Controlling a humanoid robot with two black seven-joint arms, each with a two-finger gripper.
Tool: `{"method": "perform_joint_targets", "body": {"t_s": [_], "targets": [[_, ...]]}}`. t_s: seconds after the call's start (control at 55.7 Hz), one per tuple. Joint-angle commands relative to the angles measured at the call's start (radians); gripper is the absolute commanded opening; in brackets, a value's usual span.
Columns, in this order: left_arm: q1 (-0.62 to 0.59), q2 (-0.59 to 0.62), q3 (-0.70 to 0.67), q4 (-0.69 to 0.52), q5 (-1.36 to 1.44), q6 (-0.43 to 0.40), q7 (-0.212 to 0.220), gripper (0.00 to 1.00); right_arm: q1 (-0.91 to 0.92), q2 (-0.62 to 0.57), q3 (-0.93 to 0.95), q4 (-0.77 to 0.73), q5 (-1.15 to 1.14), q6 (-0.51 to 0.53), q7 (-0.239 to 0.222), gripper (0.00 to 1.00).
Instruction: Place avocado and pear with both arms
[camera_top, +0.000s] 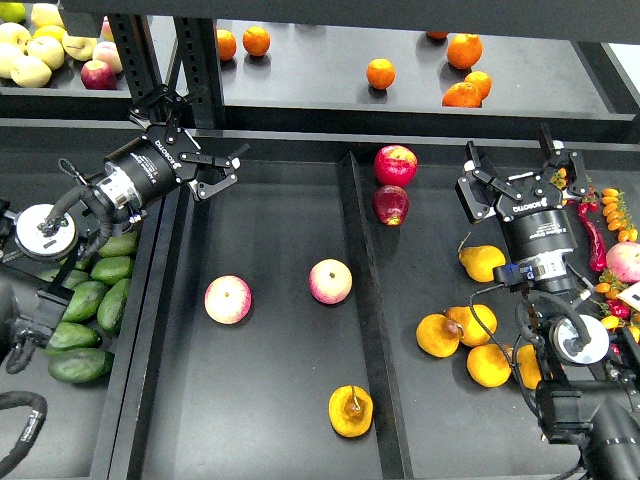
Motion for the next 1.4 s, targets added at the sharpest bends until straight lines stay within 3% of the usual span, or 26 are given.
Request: {"method": "perform_joint_targets", "body": {"t_s": [0.0,0.413,0.772,0.987,1.059,1.184,1.256,1.382], "targets": [[0.087,-0.003,-0.023,-0.078,0.0,0.0,0.0,1.0,0.002,0.0,-0.003,-0.002,-0.001,0.0,0.0,1.0],[0.369,-0.003,-0.016,-0.375,-0.001,0.055,0.0,1.0,-0.011,0.0,-0.001,-0.002,0.0,0.0,0.0,1.0],[0.483,-0.003,-0.013,-0.472,-0.001,0.057,-0.033,1.0,-0.012,0.0,-0.013,-0.007,-0.001,0.0,0.0,1.0],[0.524,-0.003,-0.005,-0.477,-0.003,0.055,-0.045,1.0,-0.029,0.0,-0.087,0.003,-0.009,0.0,-0.025,1.0],[0.524,-0.003,-0.003,-0.477,-0.003,0.055,-0.047,1.0,-0.023,0.0,-0.114,0.003,-0.017,0.0,-0.063,1.0],[0.524,-0.003,-0.008,-0.477,-0.001,0.055,-0.085,1.0,0.008,0.0,-0.174,0.001,-0.083,-0.016,-0.21,1.0],[0.526,-0.003,-0.013,-0.475,-0.001,0.055,-0.122,1.0,0.038,-0.055,-0.209,0.003,-0.113,-0.019,-0.25,1.0],[0.526,-0.003,-0.011,-0.475,-0.001,0.057,-0.162,1.0,0.095,-0.193,-0.32,0.016,-0.109,-0.018,-0.272,1.0]]}}
